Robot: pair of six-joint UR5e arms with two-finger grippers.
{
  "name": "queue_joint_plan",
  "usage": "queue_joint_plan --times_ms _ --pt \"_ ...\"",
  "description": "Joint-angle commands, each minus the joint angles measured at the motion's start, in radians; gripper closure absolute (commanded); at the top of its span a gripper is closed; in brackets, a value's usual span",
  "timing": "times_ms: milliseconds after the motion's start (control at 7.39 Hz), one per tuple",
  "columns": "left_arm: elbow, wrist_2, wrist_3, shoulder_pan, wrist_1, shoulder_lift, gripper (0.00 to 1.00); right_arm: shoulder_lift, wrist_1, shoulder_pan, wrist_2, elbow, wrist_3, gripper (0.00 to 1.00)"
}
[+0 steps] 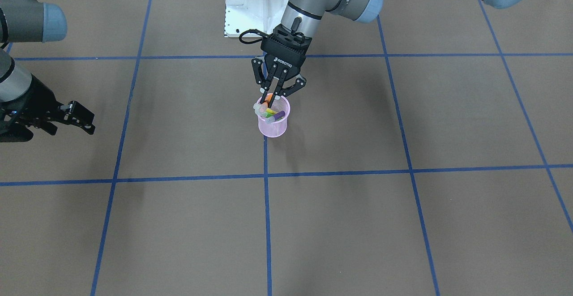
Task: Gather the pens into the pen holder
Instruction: 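Lift the orange marker, lower it into the cup and open the left gripper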
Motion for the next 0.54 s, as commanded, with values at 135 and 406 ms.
queue_joint_plan --times_ms 135,406 --pt "-0.001 -0.003 0.002 -0.001 -0.002 0.001 0.19 -0.006 0.0 0.002 0.008 0.013 0.0 0.02" --pt "-0.015 -0.015 0.002 -0.007 -0.004 0.001 0.07 -0.012 0.0 0.005 0.01 0.014 -0.001 0.02"
